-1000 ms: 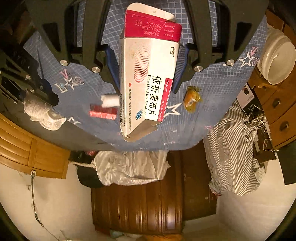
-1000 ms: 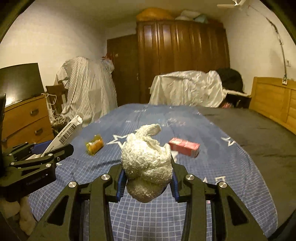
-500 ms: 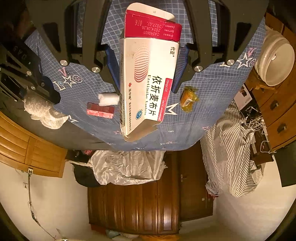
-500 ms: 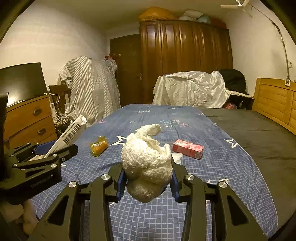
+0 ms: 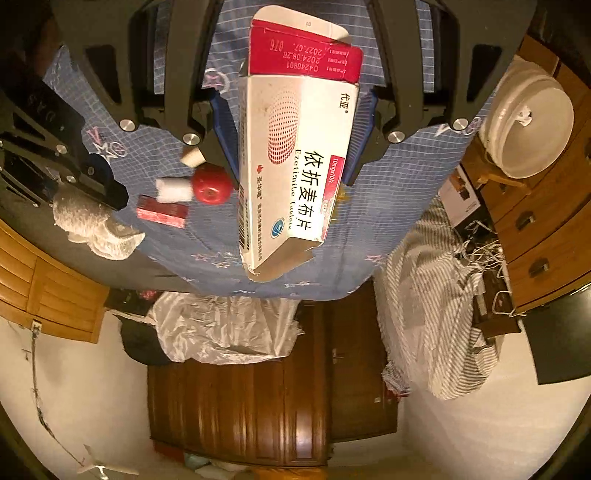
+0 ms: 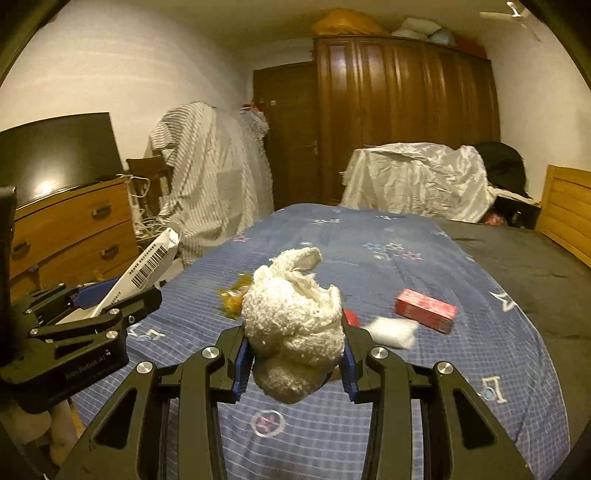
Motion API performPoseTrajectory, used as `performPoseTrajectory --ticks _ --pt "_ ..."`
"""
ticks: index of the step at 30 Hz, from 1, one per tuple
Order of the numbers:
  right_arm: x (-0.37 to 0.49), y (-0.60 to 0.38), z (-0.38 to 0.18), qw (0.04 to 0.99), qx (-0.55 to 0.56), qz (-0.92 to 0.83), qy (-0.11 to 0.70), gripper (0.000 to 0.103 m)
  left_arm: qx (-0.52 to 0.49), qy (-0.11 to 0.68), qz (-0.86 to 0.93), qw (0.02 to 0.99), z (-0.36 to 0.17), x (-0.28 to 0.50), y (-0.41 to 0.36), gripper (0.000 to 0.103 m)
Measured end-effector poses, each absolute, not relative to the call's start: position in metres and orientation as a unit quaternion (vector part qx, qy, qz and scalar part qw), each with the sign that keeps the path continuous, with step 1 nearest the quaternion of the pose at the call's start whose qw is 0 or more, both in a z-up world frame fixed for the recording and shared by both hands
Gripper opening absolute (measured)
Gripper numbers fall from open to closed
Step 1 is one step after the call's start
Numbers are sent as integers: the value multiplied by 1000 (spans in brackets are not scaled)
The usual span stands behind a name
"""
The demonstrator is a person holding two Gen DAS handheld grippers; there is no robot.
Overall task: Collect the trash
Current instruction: 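Carry the medicine box and white cloth with both tools over the white bucket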
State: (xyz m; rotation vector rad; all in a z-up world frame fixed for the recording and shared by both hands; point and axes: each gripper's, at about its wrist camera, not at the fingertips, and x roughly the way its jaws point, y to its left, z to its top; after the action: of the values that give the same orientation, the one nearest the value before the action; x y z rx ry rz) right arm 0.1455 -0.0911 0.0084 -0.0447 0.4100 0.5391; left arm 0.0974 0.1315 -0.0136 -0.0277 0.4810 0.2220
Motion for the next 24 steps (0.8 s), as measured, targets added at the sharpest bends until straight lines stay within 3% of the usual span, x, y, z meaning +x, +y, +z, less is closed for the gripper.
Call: performPoseTrajectory --ticks 24 --pt "138 155 58 880 -66 427 199 40 -53 227 259 937 12 40 304 51"
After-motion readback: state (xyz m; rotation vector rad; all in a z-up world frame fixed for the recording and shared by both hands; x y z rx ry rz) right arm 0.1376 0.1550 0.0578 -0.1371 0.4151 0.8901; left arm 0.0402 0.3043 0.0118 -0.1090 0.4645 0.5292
